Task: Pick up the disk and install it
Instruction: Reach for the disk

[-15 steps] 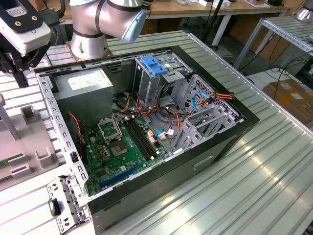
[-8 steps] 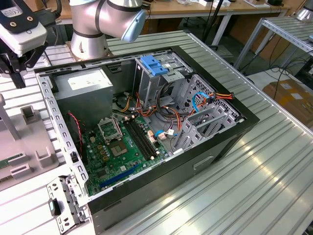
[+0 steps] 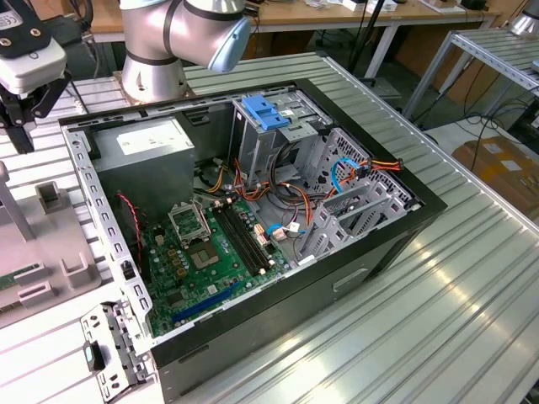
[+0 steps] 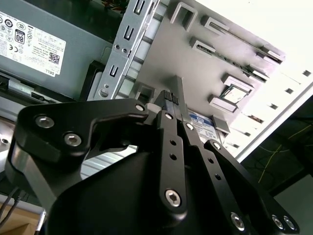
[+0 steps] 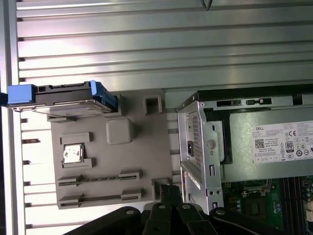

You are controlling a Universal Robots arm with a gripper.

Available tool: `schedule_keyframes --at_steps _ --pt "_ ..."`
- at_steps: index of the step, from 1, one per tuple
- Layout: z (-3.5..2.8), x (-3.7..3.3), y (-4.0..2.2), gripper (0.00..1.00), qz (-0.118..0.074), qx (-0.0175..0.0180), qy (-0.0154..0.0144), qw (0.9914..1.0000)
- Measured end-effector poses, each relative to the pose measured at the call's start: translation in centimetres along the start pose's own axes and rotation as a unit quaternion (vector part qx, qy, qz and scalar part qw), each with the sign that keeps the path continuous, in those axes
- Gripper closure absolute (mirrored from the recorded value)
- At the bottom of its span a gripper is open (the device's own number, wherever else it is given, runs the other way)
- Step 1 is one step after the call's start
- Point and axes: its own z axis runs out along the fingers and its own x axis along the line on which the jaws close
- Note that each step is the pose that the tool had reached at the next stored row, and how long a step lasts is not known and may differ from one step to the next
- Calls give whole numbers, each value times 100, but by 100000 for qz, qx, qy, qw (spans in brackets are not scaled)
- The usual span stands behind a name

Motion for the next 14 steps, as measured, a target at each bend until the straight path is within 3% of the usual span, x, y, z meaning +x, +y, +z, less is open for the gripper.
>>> schedule_keyframes --at_steps 14 --pt "4 170 -8 89 0 -2 -2 100000"
